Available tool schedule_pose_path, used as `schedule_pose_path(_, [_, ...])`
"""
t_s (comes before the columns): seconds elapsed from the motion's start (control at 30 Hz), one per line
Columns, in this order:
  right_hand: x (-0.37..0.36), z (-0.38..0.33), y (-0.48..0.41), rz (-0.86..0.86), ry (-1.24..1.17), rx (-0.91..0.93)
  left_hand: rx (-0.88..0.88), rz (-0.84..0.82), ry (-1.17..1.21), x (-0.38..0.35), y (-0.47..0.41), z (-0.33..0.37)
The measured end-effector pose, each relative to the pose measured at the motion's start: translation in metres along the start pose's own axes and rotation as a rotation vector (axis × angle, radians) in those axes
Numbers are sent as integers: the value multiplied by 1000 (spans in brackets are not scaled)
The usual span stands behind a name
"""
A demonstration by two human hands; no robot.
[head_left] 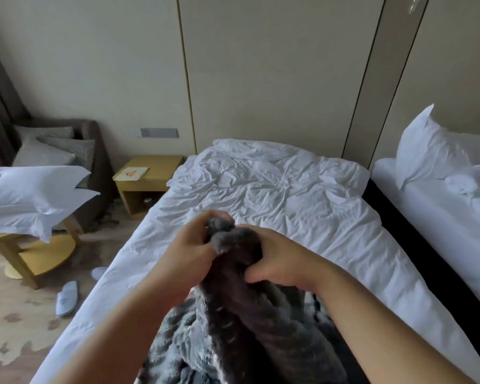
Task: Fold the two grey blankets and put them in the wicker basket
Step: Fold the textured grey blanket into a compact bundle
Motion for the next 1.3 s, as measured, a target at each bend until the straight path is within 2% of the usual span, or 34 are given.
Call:
schedule_pose_path(0.07, [6, -5, -11, -191, 66, -89, -78, 57, -82, 7, -13, 28])
schedule_pose_path(0.17, [17, 7, -24, -333, 184, -207, -155, 175, -139, 23, -35, 73])
schedule_pose_path(0.27, [38, 19, -31, -318, 332, -308, -232, 295, -62, 50, -54, 125])
schedule_pose_path(0.4, [87, 16, -35, -236, 500, -421, -321, 452, -123, 99, -67, 193])
schedule_pose_path(0.5, [138, -14, -42, 49, 650, -401, -332, 570, -198, 135, -70, 236])
schedule_pose_path(0.6, [190, -80, -58, 386, 777, -253, -360, 655, -266, 157, -67, 283])
schedule_pose_path(0.7, [225, -174, -71, 687, 780, -53, -376, 791, -281, 167, -60, 333])
schedule_pose_path(0.73, [232, -204, -73, 770, 754, 13, -377, 788, -299, 163, -58, 351])
schedule_pose_path(0.8, [238, -259, -77, 872, 686, 132, -428, 639, -314, 138, -53, 380])
schedule_pose_path(0.87, [232, -306, -81, 873, 678, 256, -461, 441, -364, 101, -46, 398])
schedule_pose_path(0.93, [216, -344, -82, 832, 753, 361, -438, 305, -570, 63, -40, 402])
schedule_pose_path(1.03, [191, -379, -80, 765, 869, 484, -491, 232, -969, 15, -47, 391])
schedule_pose_path(1.1, [182, -383, -76, 732, 907, 479, -562, 389, -1098, 7, -53, 387])
schedule_pose_path(1.17, [181, -373, -70, 680, 902, 401, -609, 570, -1038, 15, -54, 387])
schedule_pose_path(1.3, [191, -336, -58, 599, 839, 194, -681, 684, -980, 27, -54, 389])
Point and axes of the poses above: each hand's wrist, its own y-axis away from the middle knuckle, its own x-axis out of the back of the hand, z = x × y, the point moved 4 cm from there along -y, towards the middle knuckle, and after that the axes turned 10 degrees about x, right-handed, at the moved point
